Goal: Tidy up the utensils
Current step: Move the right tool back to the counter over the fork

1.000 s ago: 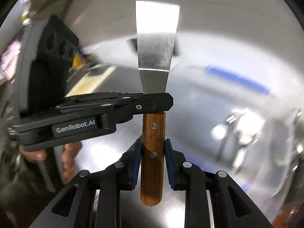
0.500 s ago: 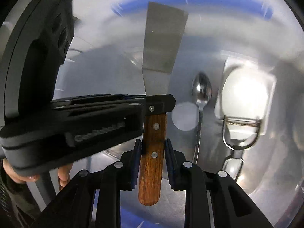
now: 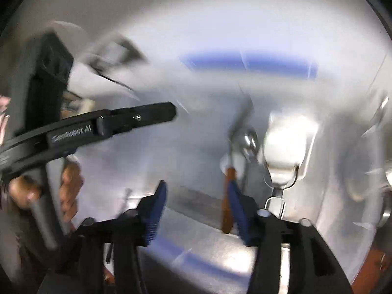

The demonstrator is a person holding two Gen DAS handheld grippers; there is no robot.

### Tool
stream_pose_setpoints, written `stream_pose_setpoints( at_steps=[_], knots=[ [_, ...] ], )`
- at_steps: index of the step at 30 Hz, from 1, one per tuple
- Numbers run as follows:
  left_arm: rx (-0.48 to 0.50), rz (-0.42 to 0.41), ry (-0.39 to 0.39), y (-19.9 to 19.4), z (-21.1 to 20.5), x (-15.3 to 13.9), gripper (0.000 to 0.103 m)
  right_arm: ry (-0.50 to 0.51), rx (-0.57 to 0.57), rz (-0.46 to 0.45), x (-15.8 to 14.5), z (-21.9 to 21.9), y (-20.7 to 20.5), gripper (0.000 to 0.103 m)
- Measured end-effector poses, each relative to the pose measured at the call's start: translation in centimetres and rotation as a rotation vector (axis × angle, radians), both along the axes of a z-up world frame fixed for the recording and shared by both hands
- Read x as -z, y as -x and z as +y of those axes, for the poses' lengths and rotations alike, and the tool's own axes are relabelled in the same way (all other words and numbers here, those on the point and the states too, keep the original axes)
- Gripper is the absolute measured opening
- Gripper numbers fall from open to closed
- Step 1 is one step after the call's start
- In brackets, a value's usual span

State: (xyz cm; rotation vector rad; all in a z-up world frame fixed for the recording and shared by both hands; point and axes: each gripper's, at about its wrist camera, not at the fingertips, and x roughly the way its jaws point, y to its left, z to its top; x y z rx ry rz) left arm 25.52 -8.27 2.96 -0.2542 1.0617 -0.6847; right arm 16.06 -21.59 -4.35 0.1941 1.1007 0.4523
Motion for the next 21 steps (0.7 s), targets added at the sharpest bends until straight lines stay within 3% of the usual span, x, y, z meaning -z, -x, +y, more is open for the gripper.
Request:
stream_pose_setpoints(
  at_steps=[1,2,3,4,7,9,12,14,15,17,21],
  knots=[
    [-0.028,-0.108,0.037,2.8,2.0,-2.8,0.041,-0.038,-0.020,-0.082,-2.0,0.0,2.5,0.076],
    [-0.055,-0.184,0.058,5.1,3.3,-4.6,0.057,-0.087,-0.057,-0.167,-3.9,0.3,5.7,0.079],
    [-0.087,-0.252,0.076,7.2,4.6,-6.2,0.082,-0.110,-0.086,-0.208,-4.7,0.5,7.3,0.081],
    [-0.135,-0.325,0.091,10.1,6.5,-7.6,0.086,-0.130,-0.129,-0.249,-5.4,1.3,9.8,0.086],
    [-0.269,-0.391,0.042,16.6,10.6,-8.7,0.095,-0.147,-0.231,-0.248,-4.6,3.7,14.1,0.089],
    [-0.400,-0.364,-0.013,20.2,13.3,-7.7,0.095,-0.104,-0.297,-0.187,-2.3,6.3,15.2,0.089],
    [-0.516,-0.285,-0.072,22.7,16.7,-5.7,0.095,0.087,-0.374,-0.084,4.3,11.1,16.7,0.086],
    [-0.577,-0.266,-0.134,24.5,18.7,-4.3,0.095,0.136,-0.389,-0.018,8.2,12.9,17.2,0.078],
    [-0.588,-0.269,-0.154,24.7,19.5,-3.8,0.095,0.120,-0.389,0.062,10.0,14.1,17.4,0.078],
    [-0.585,-0.266,-0.182,24.7,20.9,-2.5,0.095,0.116,-0.340,0.160,12.4,15.8,17.1,0.068],
    [-0.481,-0.229,-0.117,22.8,24.7,0.6,0.095,0.141,-0.247,0.270,15.3,20.3,15.9,0.068]
  ],
)
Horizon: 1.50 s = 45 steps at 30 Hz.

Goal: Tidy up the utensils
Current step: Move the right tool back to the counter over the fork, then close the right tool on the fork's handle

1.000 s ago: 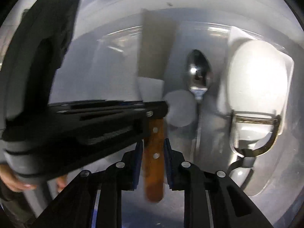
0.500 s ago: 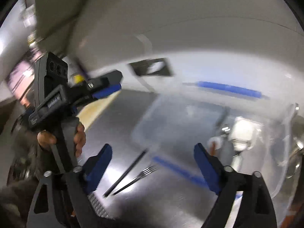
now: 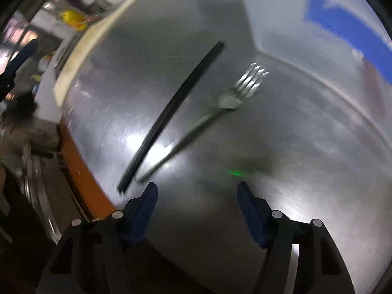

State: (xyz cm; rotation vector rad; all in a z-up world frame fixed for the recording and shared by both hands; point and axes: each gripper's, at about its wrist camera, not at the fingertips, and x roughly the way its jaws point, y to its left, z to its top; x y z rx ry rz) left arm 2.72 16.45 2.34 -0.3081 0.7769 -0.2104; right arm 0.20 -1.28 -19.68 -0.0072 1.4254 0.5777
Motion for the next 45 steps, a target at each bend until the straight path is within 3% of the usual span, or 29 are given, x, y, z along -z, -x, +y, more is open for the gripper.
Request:
stream_pose_setpoints(
  at_steps=[3,6,9,11,12,13,19,20,22,24,27,28,29,31,34,35,36,37,40,45],
  knots=[
    [0.077,0.075,0.045,-0.7,1.4,2.5,0.095,0.028,0.142,0.033,0.5,2.6,-1.4,0.068],
    [0.161,0.154,0.076,-1.8,3.1,4.7,0.095,0.082,0.211,0.048,1.0,4.6,-1.8,0.060],
    [0.200,0.219,0.131,-3.3,4.5,6.5,0.095,0.148,0.250,0.050,1.0,5.5,-1.4,0.050],
    [0.217,0.245,0.165,-4.0,4.8,7.2,0.095,0.182,0.275,0.030,0.9,5.7,-1.2,0.035],
    [0.228,0.260,0.176,-4.4,4.7,7.3,0.095,0.176,0.284,0.033,0.7,5.5,-1.1,0.032],
    [0.242,0.277,0.190,-4.7,4.6,7.7,0.095,0.159,0.294,0.047,0.8,5.2,-0.9,0.017],
    [0.396,0.406,0.266,-5.9,0.8,10.6,0.095,0.057,0.394,0.129,0.3,0.3,0.2,0.009],
    [0.424,0.437,0.282,-6.0,-0.1,11.2,0.095,0.020,0.410,0.151,0.3,-0.5,0.4,0.001],
    [0.490,0.515,0.332,-5.9,-2.3,12.6,0.095,-0.088,0.446,0.187,0.0,-2.4,1.1,0.001],
    [0.526,0.601,0.360,-5.7,-4.5,14.2,0.095,-0.112,0.446,0.196,-0.1,-3.6,1.5,0.001],
    [0.488,0.665,0.349,-5.7,-6.1,15.7,0.095,0.043,0.416,0.101,-0.9,-3.9,2.4,0.007],
    [0.463,0.654,0.355,-5.7,-6.0,15.6,0.095,0.056,0.395,0.084,-1.2,-3.6,2.8,0.015],
    [0.438,0.640,0.358,-5.9,-5.8,15.4,0.095,0.029,0.377,0.073,-1.5,-3.2,3.1,0.035],
    [0.380,0.608,0.353,-6.3,-4.9,14.9,0.095,0.004,0.319,0.051,-1.6,-1.9,3.5,0.049],
    [0.316,0.585,0.348,-7.0,-3.5,14.4,0.095,0.103,0.231,0.014,-0.7,1.2,3.6,0.047],
    [0.301,0.585,0.351,-7.2,-3.1,14.3,0.095,0.151,0.208,0.012,-0.2,2.1,3.6,0.032],
    [0.289,0.587,0.355,-7.3,-2.7,14.3,0.095,0.199,0.181,-0.027,0.0,2.8,3.9,0.027],
    [0.279,0.590,0.361,-7.4,-2.4,14.3,0.095,0.197,0.168,-0.015,0.1,3.1,3.9,0.012],
    [0.292,0.617,0.404,-7.2,-2.4,15.0,0.095,0.143,0.204,0.025,-0.1,1.5,3.3,0.009],
    [0.404,0.739,0.502,-6.1,-5.4,17.2,0.095,-0.098,0.324,0.208,0.2,-3.5,2.7,0.009]
  ],
)
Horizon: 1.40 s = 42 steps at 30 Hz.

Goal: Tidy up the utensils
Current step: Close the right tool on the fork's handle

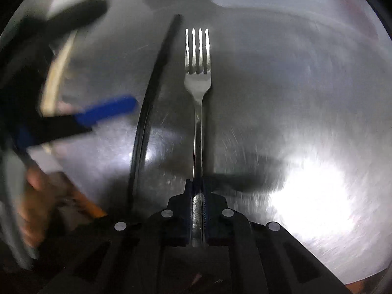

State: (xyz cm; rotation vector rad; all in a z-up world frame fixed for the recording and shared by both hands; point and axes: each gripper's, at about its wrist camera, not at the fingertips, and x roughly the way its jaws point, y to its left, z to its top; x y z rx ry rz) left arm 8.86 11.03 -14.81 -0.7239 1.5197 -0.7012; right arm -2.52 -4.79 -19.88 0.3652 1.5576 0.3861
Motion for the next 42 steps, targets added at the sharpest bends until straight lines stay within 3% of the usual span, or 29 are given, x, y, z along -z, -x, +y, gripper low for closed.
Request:
stream_pose_setpoints(
  at_steps=[7,12,17,19,20,24,28,30,32,38,41,42],
  knots=[
    [0.076,0.113,-0.013,1.7,-3.5,2.9,0.095,-0.185,0.100,0.077,0.5,-3.4,1.2,0.009],
    [0.113,0.064,-0.062,1.8,-5.1,2.5,0.094,-0.221,0.092,0.071,0.5,-3.5,1.4,0.009],
    [0.140,0.042,-0.126,2.0,-6.0,2.5,0.055,-0.244,0.078,0.046,-0.8,-3.7,2.5,0.009],
    [0.133,0.062,-0.151,2.0,-5.5,3.2,0.021,-0.251,0.082,0.046,-0.9,-4.0,2.7,0.009],
    [0.124,0.085,-0.153,2.0,-5.1,3.8,0.015,-0.254,0.085,0.047,-0.9,-4.5,3.0,0.001],
    [0.114,0.090,-0.151,2.1,-4.9,4.0,0.011,-0.278,0.079,0.033,-1.4,-5.3,2.6,0.001],
    [0.117,0.097,-0.155,2.1,-5.2,4.3,0.006,-0.172,0.073,-0.013,-2.6,-6.1,2.6,0.002],
    [0.122,0.095,-0.146,2.2,-5.6,4.3,0.006,-0.085,0.064,-0.074,-3.8,-6.6,3.0,0.011],
    [0.134,0.085,-0.145,2.1,-5.8,4.2,0.006,-0.102,0.050,-0.082,-3.8,-6.9,3.1,0.020],
    [0.151,0.064,-0.136,2.3,-6.0,4.0,0.006,-0.032,-0.030,-0.105,-4.3,-5.8,2.7,0.021],
    [0.151,0.046,-0.135,2.2,-6.4,3.7,0.005,-0.046,-0.051,-0.123,-5.1,-6.3,3.2,0.046],
    [0.151,0.040,-0.131,2.2,-6.3,3.6,0.004,-0.042,-0.054,-0.147,-5.9,-6.8,3.5,0.048]
  ],
)
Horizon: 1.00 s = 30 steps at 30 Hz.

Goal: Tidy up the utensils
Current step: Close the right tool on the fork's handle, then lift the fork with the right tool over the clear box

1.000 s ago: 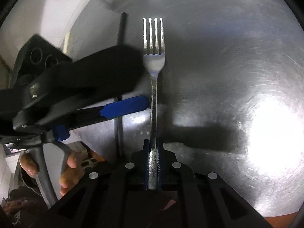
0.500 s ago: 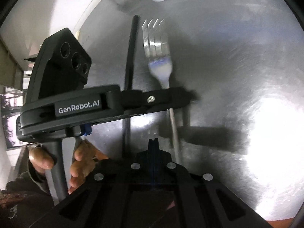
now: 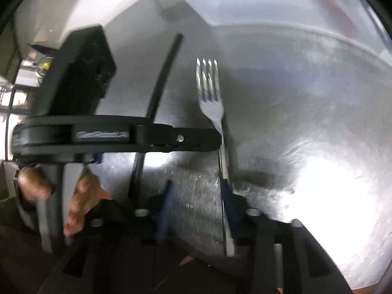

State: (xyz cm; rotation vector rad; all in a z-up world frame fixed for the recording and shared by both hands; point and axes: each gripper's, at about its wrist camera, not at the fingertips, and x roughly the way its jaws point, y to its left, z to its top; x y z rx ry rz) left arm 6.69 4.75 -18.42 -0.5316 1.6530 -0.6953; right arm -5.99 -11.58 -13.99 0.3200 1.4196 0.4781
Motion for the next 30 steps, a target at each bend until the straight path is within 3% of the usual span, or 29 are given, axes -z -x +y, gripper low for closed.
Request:
stream_pose_setpoints(
  at_steps=[5,9,10,11,13,14,17,19,21,23,26,27,28,30],
  knots=[
    [-0.014,0.013,0.000,0.0,0.1,0.3,0.004,0.133,0.016,-0.022,0.2,-1.3,-0.2,0.049],
    [-0.026,-0.007,-0.011,0.1,0.2,-0.2,0.004,0.192,-0.064,-0.021,1.5,1.0,0.1,0.047],
    [-0.029,-0.016,-0.027,0.1,0.4,-0.3,0.004,0.233,-0.102,-0.038,1.6,2.0,0.3,0.039],
    [-0.032,-0.020,-0.038,0.0,0.5,-0.4,0.004,0.272,-0.125,-0.061,1.5,2.7,0.5,0.011],
    [-0.040,-0.021,-0.068,0.2,0.6,-0.3,0.006,0.314,-0.145,-0.073,1.4,3.4,0.6,0.010],
    [-0.043,-0.017,-0.072,0.2,0.9,-0.2,0.010,0.305,-0.137,-0.065,1.4,3.2,0.6,0.009],
    [-0.055,-0.012,-0.041,0.4,1.1,-0.2,0.029,0.111,-0.058,0.046,2.0,1.1,0.1,0.008],
    [-0.057,-0.026,-0.014,0.7,0.6,-0.6,0.052,-0.022,-0.017,0.115,2.6,-0.3,0.2,0.008],
    [-0.054,-0.036,-0.006,0.8,0.3,-0.8,0.055,-0.119,-0.002,0.145,2.7,-1.1,0.2,0.008],
    [-0.039,-0.037,-0.004,0.8,-0.1,-0.9,0.055,-0.173,0.008,0.159,2.7,-1.3,0.4,0.008],
    [-0.020,-0.038,-0.001,0.9,-0.9,-0.9,0.054,-0.168,0.008,0.154,3.2,-1.7,0.3,0.008],
    [-0.019,-0.034,-0.006,0.9,-1.1,-0.8,0.043,-0.174,0.007,0.155,3.2,-1.8,0.3,0.009],
    [-0.017,-0.024,-0.030,1.0,-1.4,-0.4,0.025,-0.172,0.005,0.154,3.1,-2.0,0.4,0.009],
    [-0.030,0.036,-0.024,1.2,-1.5,0.9,0.008,-0.171,0.001,0.151,3.0,-0.8,0.1,0.009]
  ],
)
